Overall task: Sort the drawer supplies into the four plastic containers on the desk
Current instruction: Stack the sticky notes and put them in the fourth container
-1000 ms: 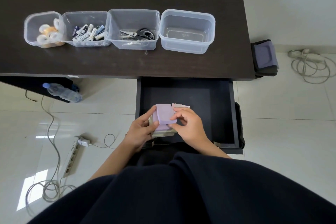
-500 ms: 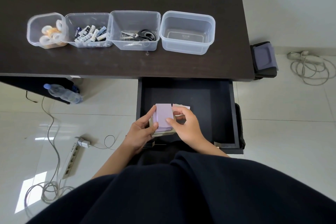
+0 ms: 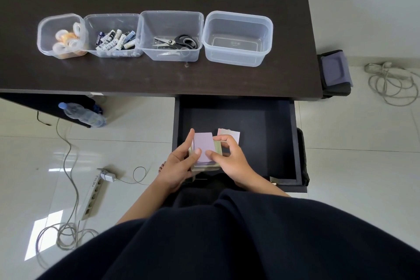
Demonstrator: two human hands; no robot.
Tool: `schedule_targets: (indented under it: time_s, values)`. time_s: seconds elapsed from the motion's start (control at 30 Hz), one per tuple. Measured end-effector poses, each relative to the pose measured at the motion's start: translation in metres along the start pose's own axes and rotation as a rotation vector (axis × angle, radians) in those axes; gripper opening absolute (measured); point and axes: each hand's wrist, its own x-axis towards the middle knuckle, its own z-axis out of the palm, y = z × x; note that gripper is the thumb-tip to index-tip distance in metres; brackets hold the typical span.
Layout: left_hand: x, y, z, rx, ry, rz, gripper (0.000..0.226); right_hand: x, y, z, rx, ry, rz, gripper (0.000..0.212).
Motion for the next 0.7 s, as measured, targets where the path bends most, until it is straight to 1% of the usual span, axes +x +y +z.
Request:
schedule_targets:
  time_s: [0.1,0.2,0.5,0.6,0.7]
  values:
    - [0.000,0.000,0.000,0.073,0.020,0.005,0.059,0.002,0.003,0.001,-0.005,-0.010,-0.020,0.036]
    - [0.003,-0.001,-0.003,0.095,0.059,-0.003,0.057,0.003,0.007,0.002,-0.022,0.000,-0.039,0.037]
    - [0.006,0.000,-0.011,-0.013,0.107,-0.053,0.056,0.010,0.008,0.010,-0.085,-0.016,-0.069,0.037]
    - [0.008,-0.001,-0.013,-0.016,0.113,-0.062,0.057,0.012,0.009,0.011,-0.101,-0.048,-0.047,0.033]
    - [0.012,-0.003,-0.014,-0.004,0.152,-0.062,0.057,0.018,0.012,0.009,0.000,-0.048,-0.019,0.022]
